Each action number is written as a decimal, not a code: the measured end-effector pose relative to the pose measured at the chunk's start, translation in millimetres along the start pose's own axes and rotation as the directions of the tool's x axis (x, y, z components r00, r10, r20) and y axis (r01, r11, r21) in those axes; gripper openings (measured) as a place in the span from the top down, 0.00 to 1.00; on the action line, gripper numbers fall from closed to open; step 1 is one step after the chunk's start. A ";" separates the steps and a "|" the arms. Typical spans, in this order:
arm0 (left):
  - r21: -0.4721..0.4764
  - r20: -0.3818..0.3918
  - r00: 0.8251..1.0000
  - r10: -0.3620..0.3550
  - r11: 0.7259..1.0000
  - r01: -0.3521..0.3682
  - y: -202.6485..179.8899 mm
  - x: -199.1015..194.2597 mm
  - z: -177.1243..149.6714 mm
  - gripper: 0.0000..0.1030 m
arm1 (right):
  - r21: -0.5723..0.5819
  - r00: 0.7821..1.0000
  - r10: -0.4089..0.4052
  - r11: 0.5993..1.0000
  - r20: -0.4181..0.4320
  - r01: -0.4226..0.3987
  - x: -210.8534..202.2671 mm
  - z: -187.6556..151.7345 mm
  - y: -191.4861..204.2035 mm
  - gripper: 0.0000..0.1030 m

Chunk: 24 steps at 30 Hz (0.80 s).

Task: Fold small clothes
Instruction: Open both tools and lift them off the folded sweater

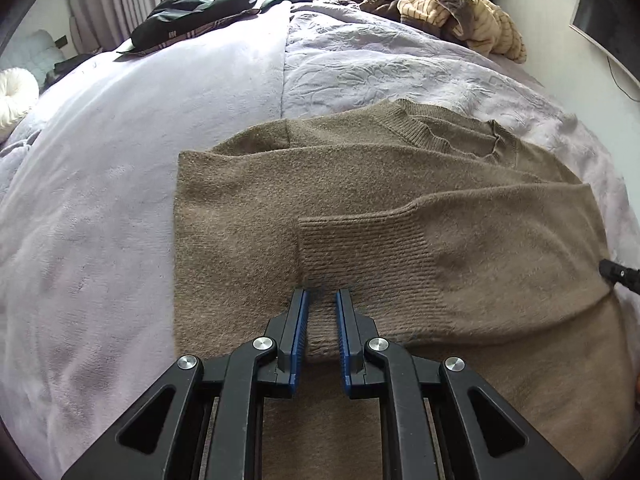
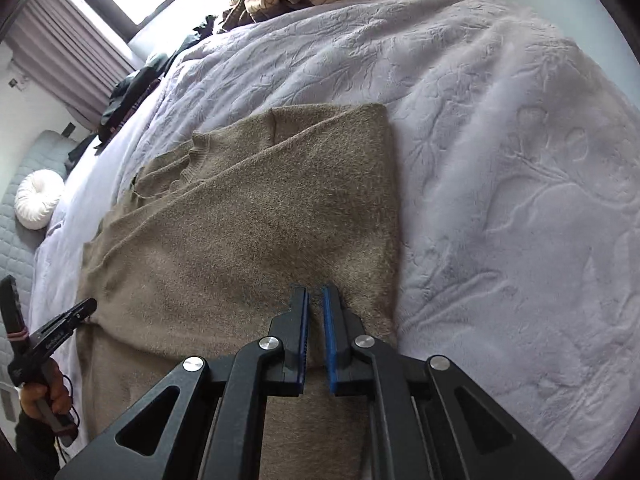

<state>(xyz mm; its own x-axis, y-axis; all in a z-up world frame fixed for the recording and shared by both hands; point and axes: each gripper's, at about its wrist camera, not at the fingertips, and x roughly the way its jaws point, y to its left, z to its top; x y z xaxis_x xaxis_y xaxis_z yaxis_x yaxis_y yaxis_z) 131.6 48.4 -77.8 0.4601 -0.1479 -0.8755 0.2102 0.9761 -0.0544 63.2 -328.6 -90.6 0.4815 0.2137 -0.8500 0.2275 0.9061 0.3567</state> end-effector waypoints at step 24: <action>-0.029 0.005 1.000 0.029 0.999 -0.029 -4.5 -24.9 -19.4 0.84 | 0.047 0.998 0.069 0.997 0.006 -0.069 -44.3 -34.3 4.1 0.52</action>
<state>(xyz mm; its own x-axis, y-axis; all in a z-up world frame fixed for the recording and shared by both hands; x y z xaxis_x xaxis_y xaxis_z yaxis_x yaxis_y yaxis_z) 102.5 50.8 -65.1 0.4700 -0.1205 -0.8744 0.1715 0.9842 -0.0435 13.7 -321.9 -64.8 0.5011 0.2732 -0.8212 0.2336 0.8709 0.4323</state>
